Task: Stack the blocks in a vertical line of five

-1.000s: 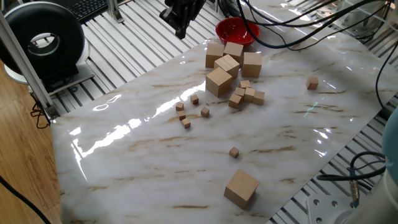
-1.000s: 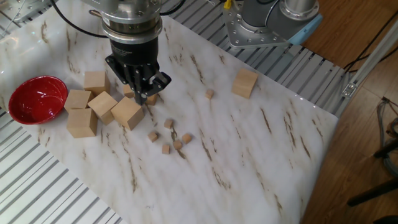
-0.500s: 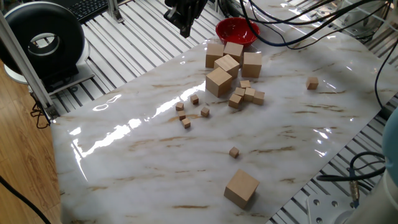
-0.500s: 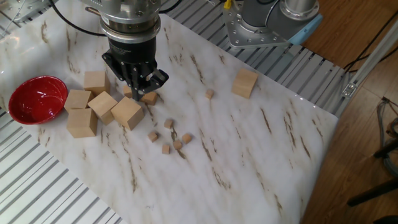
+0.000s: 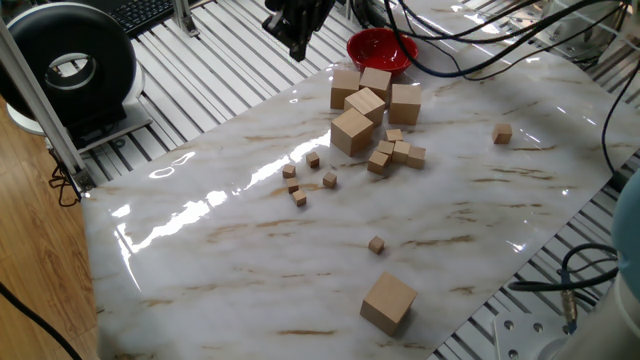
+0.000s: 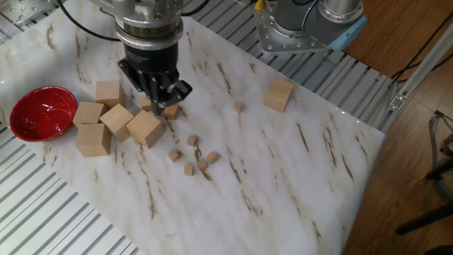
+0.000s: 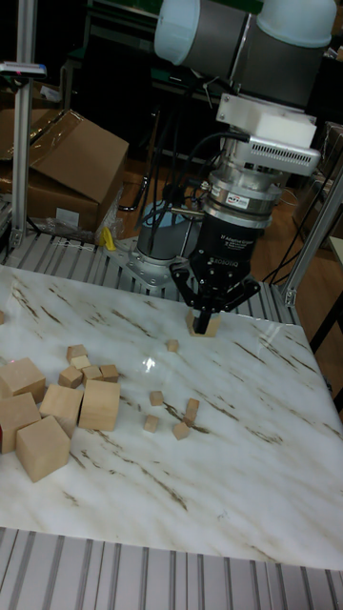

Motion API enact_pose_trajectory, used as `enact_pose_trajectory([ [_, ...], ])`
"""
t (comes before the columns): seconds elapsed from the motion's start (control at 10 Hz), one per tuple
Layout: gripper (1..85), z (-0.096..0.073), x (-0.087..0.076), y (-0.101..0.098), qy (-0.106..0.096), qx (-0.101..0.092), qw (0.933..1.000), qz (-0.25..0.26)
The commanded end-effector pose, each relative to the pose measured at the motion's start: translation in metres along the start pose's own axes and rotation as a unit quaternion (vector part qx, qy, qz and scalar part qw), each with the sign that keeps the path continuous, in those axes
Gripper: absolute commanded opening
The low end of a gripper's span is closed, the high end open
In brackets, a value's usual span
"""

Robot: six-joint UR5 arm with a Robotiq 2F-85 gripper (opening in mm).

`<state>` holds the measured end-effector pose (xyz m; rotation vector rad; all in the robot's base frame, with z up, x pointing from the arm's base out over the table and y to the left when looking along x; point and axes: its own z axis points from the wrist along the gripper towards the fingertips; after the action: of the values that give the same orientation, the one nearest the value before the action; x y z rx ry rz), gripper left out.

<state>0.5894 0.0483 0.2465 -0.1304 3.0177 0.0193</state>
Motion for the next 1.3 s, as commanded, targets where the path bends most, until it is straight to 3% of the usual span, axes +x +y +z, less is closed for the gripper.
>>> enact_pose_trajectory([
  [0.0,1.0,0.023,0.014,0.01,0.035,-0.005,0.9994,-0.004],
  [0.2,1.0,0.059,0.017,0.022,0.028,-0.026,0.9991,-0.018],
  [0.5,1.0,0.115,0.011,0.019,0.009,-0.027,0.9972,-0.069],
  [0.8,1.0,0.156,0.011,0.007,-0.004,-0.007,0.9908,-0.135],
  [0.9,1.0,0.166,0.006,0.007,-0.018,-0.003,0.9902,-0.138],
  [1.0,1.0,0.172,0.003,0.014,-0.024,-0.017,0.9934,-0.111],
  [1.1,1.0,0.172,0.005,0.021,-0.023,-0.036,0.9959,-0.08],
  [1.2,2.3,0.173,0.011,0.028,-0.008,-0.053,0.9975,-0.045],
])
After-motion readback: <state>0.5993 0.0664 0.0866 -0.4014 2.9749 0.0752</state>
